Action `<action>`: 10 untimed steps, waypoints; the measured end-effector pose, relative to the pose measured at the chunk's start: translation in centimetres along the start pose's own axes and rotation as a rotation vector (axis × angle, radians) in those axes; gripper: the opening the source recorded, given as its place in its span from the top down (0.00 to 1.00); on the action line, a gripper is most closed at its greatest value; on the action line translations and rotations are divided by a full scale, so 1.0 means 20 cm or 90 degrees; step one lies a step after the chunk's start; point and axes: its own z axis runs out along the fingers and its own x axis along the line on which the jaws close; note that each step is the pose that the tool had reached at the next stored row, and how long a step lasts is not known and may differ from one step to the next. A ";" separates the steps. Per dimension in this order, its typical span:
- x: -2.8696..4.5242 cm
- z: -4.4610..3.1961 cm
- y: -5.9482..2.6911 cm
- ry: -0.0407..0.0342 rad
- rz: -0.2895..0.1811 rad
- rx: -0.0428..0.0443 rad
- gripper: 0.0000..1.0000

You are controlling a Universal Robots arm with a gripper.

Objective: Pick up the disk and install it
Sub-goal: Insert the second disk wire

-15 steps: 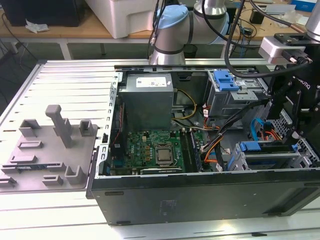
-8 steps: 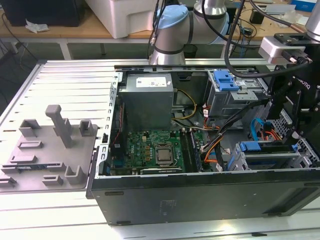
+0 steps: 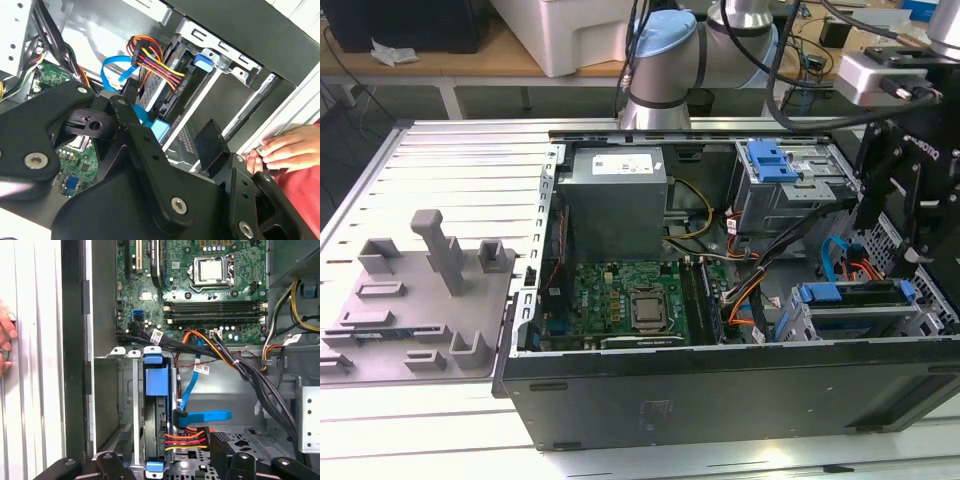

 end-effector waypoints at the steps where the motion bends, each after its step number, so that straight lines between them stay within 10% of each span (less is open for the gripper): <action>1: -0.021 -0.003 0.004 0.0036 0.000 0.0002 0.28; 4: -0.075 -0.010 0.023 0.0216 -0.007 0.0015 0.28; 10: -0.075 -0.010 0.045 0.0260 -0.024 0.0040 0.28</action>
